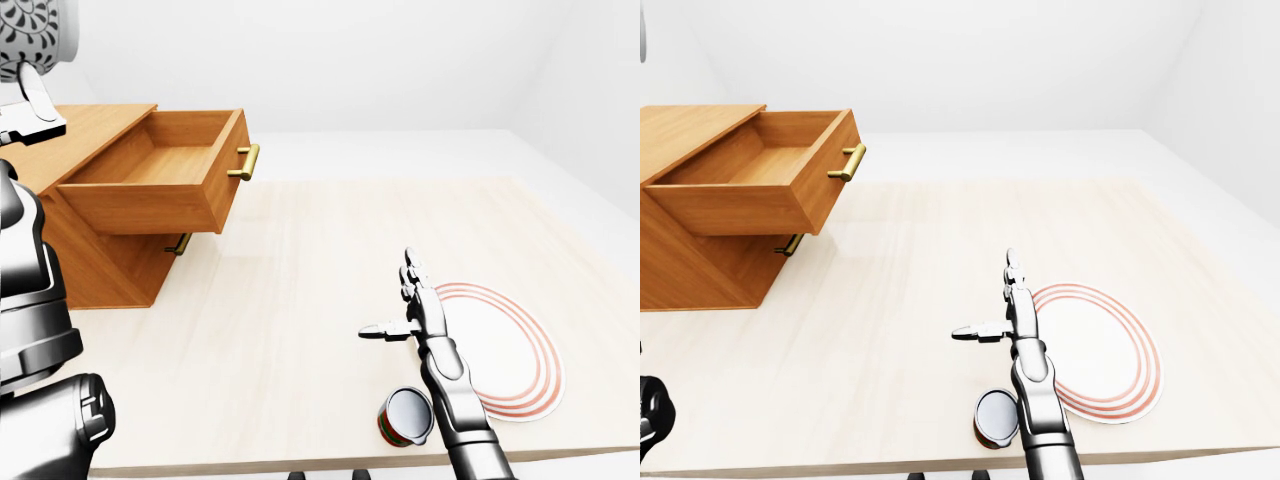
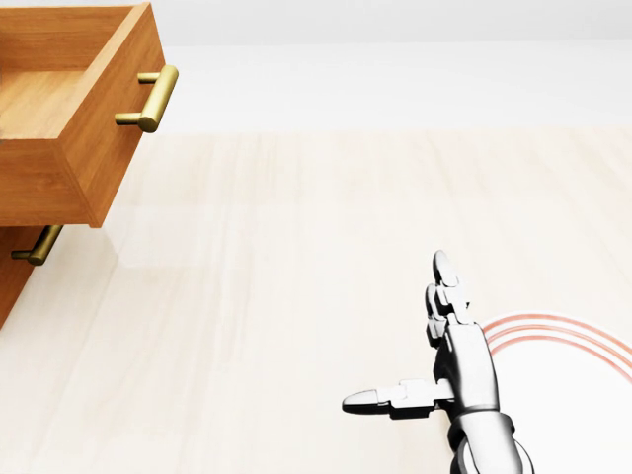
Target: Put the bowl on top of the cabinet.
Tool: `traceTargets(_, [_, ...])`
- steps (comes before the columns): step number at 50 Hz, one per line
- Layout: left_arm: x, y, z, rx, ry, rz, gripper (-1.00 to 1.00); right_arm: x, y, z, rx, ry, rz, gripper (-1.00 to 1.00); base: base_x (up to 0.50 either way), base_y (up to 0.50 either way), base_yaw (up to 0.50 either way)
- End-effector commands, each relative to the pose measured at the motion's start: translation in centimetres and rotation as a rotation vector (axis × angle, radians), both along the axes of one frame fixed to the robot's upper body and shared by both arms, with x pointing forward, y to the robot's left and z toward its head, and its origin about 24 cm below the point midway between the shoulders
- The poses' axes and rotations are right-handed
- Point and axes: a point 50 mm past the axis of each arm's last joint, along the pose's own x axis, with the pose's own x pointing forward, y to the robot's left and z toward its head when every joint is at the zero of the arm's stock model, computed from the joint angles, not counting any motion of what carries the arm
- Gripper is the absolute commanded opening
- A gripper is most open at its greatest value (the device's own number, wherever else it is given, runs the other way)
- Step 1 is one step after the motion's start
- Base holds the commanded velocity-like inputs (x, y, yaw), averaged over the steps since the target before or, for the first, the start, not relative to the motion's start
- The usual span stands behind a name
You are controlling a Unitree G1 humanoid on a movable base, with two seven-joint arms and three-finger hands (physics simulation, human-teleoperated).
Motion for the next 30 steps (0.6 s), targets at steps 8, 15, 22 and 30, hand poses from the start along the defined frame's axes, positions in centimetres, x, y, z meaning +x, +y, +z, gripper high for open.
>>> traceTargets(8, [1.3, 6.2, -0.4, -0.152, 0.102, 0.286, -0.89, 0.1, -0.1, -0.2, -0.001, 0.005, -0.005, 1.0, 0.0, 0.0, 0.0])
traceTargets(15, [1.3, 8.0, -1.3, -0.178, 0.157, 0.394, -0.89, 0.0, 0.0, -0.1, -0.002, 0.004, -0.004, 1.0, 0.0, 0.0, 0.0])
traceTargets(22, [1.6, 9.0, -2.5, -0.203, 0.214, 0.48, -0.88, 0.0, 0.0, 0.0, -0.002, 0.001, -0.002, 1.0, 0.0, 0.0, 0.0])
traceTargets(30, [1.7, 9.6, -3.6, -0.207, 0.265, 0.552, -0.88, -0.1, 0.1, 0.0, -0.001, 0.0, 0.001, 1.0, 0.0, 0.0, 0.0])
